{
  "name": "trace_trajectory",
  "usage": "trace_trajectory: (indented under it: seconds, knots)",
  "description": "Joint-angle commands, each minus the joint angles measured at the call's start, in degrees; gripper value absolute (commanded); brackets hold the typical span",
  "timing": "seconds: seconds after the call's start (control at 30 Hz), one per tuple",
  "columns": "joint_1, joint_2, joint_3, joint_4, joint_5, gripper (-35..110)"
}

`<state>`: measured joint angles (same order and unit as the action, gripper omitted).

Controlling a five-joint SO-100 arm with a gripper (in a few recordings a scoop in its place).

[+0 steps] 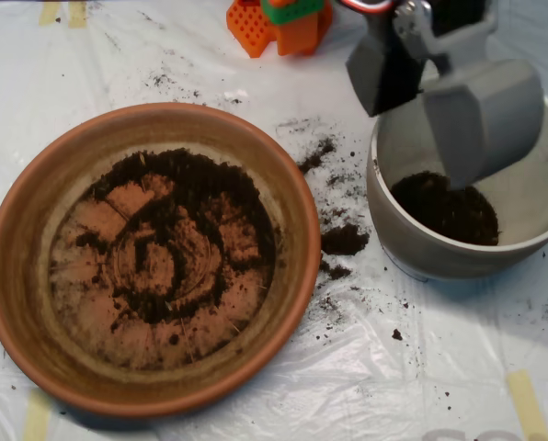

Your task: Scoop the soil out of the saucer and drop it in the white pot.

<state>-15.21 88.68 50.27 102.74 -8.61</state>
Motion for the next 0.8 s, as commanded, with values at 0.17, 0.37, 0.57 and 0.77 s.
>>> trace_trajectory:
  seconds: [0.17,0.37,0.57,0.77]
  knots:
    - [20.57,11.16,10.81,-5.1,-2.37,39]
    - [30.5,13.89,31.03,-16.26,-3.16,39]
    - [34.72,16.44,49.39,-25.14,-5.8,45]
    - [37.18,13.01,57.39,-31.38,-7.21,57]
